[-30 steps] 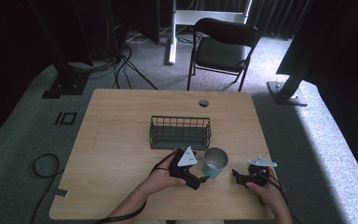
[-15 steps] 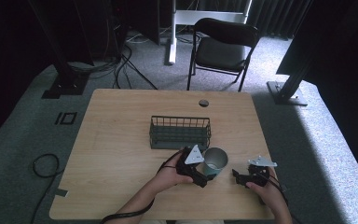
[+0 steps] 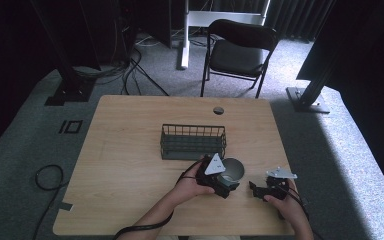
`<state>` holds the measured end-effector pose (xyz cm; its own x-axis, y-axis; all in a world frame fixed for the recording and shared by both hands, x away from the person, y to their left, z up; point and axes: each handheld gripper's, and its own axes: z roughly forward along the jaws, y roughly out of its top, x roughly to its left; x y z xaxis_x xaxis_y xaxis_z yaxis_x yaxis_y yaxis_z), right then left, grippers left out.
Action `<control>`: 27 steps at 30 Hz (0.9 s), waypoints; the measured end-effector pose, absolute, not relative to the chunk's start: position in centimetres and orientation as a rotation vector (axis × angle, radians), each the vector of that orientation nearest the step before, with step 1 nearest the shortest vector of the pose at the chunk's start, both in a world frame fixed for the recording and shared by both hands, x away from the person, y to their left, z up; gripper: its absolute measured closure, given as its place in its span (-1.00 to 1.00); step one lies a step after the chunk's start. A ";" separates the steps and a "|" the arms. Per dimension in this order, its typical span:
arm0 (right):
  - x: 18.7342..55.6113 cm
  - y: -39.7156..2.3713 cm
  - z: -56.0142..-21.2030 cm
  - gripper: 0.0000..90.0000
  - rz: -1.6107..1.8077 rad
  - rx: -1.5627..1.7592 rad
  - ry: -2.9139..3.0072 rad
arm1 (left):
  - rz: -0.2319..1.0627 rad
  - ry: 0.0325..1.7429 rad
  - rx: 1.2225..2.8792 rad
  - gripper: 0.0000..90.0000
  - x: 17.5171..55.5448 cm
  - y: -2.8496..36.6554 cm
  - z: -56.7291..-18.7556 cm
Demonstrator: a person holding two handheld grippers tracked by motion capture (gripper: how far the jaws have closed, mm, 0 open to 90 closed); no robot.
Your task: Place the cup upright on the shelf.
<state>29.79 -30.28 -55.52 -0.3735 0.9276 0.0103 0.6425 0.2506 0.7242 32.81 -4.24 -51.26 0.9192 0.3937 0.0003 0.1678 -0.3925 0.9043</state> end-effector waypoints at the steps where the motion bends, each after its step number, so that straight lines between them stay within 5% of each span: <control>1: 29.8 -30.3 -55.5 -0.75 0.912 1.430 2.107 | 0.255 0.402 1.974 -0.96 32.8 -4.3 -51.2; 14: 29.8 -30.3 -55.5 -0.75 0.911 1.429 2.108 | 0.260 0.406 1.985 -0.72 32.6 -5.0 -51.2; 27: 29.8 -30.3 -55.5 -0.75 0.911 1.428 2.108 | 0.249 0.407 1.971 -0.71 32.7 -4.7 -50.9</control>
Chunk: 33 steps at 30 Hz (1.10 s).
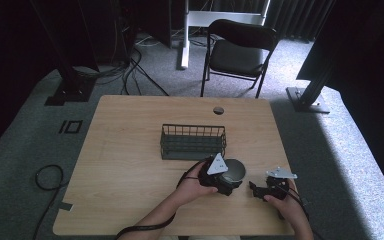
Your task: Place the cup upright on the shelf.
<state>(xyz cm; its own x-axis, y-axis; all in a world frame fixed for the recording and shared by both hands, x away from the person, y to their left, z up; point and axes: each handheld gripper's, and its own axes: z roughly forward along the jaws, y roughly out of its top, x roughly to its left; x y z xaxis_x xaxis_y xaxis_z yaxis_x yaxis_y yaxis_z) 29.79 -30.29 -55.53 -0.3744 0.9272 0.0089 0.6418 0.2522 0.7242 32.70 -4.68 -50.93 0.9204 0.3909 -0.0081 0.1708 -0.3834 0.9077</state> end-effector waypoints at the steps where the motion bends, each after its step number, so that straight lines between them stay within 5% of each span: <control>1: 29.8 -30.3 -55.5 -0.75 0.911 1.427 2.108 | 0.246 0.406 1.969 -0.71 32.6 -4.6 -50.8; 33: 29.8 -30.3 -55.5 -0.75 0.911 1.428 2.107 | 0.333 0.415 1.903 -0.71 33.0 -1.4 -44.0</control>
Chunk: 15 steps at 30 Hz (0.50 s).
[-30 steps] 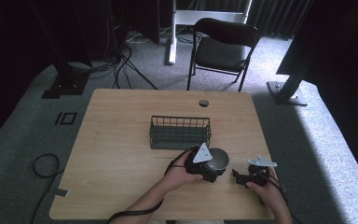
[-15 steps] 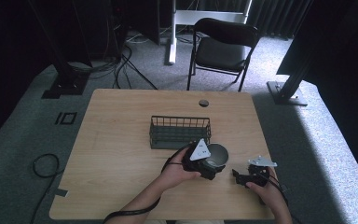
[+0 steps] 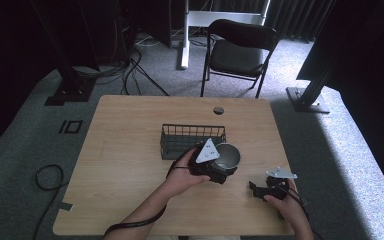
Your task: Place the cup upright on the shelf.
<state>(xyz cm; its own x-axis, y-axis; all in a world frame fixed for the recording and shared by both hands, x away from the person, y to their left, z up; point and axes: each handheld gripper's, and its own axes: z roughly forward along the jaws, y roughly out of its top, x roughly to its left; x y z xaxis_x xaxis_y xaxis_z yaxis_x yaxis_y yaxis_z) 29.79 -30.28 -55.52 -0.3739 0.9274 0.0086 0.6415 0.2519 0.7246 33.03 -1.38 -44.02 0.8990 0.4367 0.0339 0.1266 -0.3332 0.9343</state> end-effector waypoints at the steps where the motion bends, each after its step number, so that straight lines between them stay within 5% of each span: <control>1: 29.8 -30.3 -55.5 -0.75 0.911 1.428 2.107 | 0.336 0.419 1.899 -0.71 33.1 -1.2 -43.8; 15: 29.8 -30.3 -55.5 -0.75 0.911 1.428 2.107 | 0.431 0.527 1.832 -0.71 35.2 1.2 -40.8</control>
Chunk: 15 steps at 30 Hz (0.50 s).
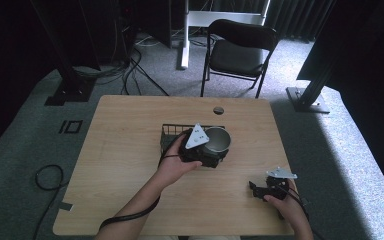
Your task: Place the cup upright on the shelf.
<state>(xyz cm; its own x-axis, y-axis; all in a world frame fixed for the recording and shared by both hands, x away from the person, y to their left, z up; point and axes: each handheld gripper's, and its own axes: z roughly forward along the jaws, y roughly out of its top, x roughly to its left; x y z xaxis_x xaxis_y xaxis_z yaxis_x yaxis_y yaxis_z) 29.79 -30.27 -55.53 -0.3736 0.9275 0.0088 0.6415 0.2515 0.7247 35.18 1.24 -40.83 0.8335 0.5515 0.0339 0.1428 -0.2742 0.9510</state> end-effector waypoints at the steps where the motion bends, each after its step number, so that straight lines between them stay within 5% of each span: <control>1: 29.8 -30.3 -55.5 -0.75 0.911 1.428 2.107 | 0.444 0.533 1.822 -0.71 35.4 1.4 -40.6; 15: 29.8 -30.3 -55.5 -0.75 0.912 1.429 2.106 | 0.654 0.746 1.627 -0.71 37.8 3.2 -39.4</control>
<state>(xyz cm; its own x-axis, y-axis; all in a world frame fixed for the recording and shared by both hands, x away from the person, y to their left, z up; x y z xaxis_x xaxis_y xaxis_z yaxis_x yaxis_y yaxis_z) 29.80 -30.28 -55.53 -0.3731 0.9277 0.0089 0.6415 0.2510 0.7249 37.84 3.17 -39.44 0.6400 0.7681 0.0197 0.1195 -0.1248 0.9850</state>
